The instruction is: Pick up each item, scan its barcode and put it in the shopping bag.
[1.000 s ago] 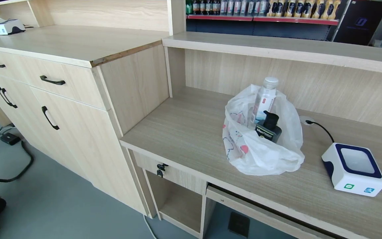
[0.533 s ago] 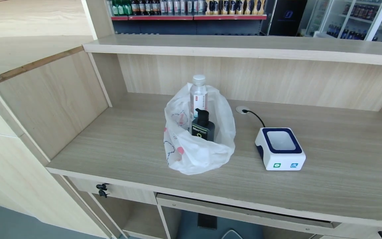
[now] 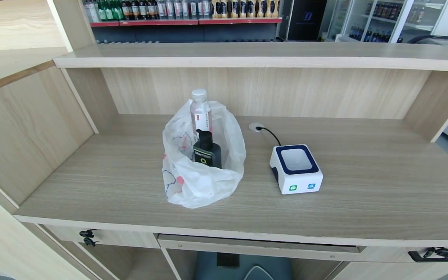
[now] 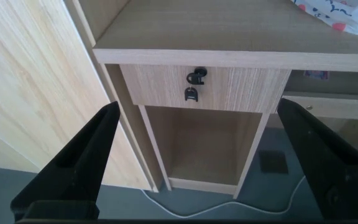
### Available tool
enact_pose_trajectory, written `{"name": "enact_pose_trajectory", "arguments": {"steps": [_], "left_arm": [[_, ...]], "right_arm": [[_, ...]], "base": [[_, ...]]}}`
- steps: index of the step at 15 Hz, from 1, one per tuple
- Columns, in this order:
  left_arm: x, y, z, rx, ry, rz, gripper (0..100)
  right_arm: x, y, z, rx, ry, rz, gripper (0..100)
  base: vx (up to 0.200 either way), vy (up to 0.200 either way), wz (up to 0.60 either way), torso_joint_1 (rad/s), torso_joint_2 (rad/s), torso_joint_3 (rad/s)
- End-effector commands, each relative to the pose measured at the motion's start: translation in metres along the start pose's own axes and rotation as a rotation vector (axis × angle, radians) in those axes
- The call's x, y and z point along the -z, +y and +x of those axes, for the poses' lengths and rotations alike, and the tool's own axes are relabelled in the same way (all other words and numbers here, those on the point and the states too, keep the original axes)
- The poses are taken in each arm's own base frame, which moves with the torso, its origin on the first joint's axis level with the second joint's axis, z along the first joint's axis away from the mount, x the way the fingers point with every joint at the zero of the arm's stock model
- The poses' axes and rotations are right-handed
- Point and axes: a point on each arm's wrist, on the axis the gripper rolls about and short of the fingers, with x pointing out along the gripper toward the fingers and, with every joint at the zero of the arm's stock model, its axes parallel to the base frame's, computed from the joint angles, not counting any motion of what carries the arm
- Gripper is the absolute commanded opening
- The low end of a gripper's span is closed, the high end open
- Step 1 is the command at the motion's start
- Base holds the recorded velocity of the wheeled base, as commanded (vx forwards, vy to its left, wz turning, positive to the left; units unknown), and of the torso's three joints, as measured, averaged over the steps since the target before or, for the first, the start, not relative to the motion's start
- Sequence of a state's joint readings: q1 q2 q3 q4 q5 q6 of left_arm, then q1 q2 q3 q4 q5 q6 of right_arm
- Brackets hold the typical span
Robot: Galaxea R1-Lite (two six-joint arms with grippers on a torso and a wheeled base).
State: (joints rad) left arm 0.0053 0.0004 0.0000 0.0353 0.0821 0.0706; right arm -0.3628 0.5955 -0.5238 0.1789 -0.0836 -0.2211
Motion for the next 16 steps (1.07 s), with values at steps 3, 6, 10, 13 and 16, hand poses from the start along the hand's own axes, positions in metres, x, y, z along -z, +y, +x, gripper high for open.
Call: {"name": "enact_pose_trajectory", "arguments": {"steps": [3,6,10,13,16], "left_arm": [[0.000,0.000,0.000,-0.002,0.000,0.000,100],[0.000,0.000,0.000,-0.002,0.000,0.000,100],[0.000,0.000,0.000,0.000,0.000,0.000,100],[0.000,0.000,0.000,-0.002,0.000,0.000,100],[0.000,0.000,0.000,0.000,0.000,0.000,100]], "right_arm": [[0.090,0.018,-0.019,-0.056,-0.143,0.035,100],[0.134,0.027,-0.012,-0.104,-0.163,0.111,100],[0.134,0.027,-0.012,-0.120,-0.158,0.154,100],[0.134,0.027,-0.012,-0.118,-0.157,0.150,100],[0.134,0.027,-0.012,-0.119,-0.157,0.152,100]], "base": [[0.000,0.000,0.00,0.000,0.00,0.000],[0.000,0.000,0.00,0.000,0.00,0.000],[0.000,0.000,0.00,0.000,0.00,0.000],[0.000,0.000,0.00,0.000,0.00,0.000],[0.000,0.000,0.00,0.000,0.00,0.000]]}}
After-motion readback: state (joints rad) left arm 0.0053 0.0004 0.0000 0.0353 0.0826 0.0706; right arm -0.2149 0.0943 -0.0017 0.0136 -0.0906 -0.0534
